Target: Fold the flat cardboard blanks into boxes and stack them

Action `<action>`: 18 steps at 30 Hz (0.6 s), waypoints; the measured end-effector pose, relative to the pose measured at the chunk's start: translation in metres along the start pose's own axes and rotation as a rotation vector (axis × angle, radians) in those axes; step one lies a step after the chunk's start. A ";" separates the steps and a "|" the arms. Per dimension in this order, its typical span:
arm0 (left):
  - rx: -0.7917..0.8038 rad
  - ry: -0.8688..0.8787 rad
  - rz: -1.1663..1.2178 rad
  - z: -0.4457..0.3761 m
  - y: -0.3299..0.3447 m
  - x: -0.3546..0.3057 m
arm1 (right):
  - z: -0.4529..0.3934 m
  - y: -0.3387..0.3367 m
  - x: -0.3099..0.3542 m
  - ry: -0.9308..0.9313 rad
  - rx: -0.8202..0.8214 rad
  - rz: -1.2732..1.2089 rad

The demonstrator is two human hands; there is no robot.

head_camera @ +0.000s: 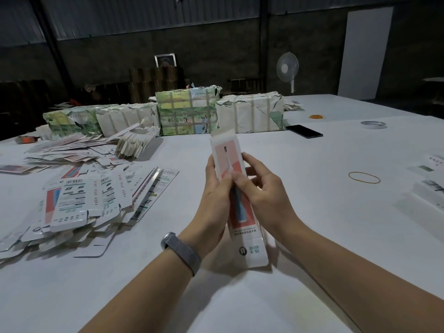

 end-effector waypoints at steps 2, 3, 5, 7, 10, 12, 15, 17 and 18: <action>-0.024 0.015 -0.030 -0.003 -0.005 -0.002 | -0.002 -0.004 0.000 -0.011 -0.015 -0.007; -0.032 0.022 -0.056 -0.004 -0.007 -0.003 | -0.003 -0.004 -0.001 -0.004 -0.011 -0.021; -0.036 0.025 -0.102 -0.004 -0.010 -0.003 | -0.003 -0.004 -0.001 0.013 0.011 -0.068; -0.037 0.032 -0.147 -0.004 -0.010 -0.001 | -0.003 -0.003 0.000 0.013 0.037 -0.095; -0.005 0.067 -0.219 -0.003 -0.007 0.002 | -0.004 -0.003 0.002 -0.007 0.037 -0.100; 0.012 0.109 -0.266 -0.002 -0.006 0.003 | -0.004 -0.003 0.001 -0.021 0.034 -0.095; 0.037 0.161 -0.327 -0.001 -0.005 0.002 | -0.003 -0.002 -0.001 -0.028 0.049 -0.072; 0.033 0.175 -0.348 0.000 -0.005 0.000 | -0.002 -0.001 -0.002 -0.023 0.063 -0.056; 0.022 0.177 -0.360 0.000 -0.006 -0.001 | -0.003 0.000 -0.001 -0.016 0.073 -0.067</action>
Point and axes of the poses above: each hand's wrist, its own z-axis away from the middle knuckle, its own y-axis out of the palm, x = y × z, the point moved 6 cm from there along -z, towards the middle knuckle, and after that the axes turned 6 degrees about -x, right-handed, at the moved point
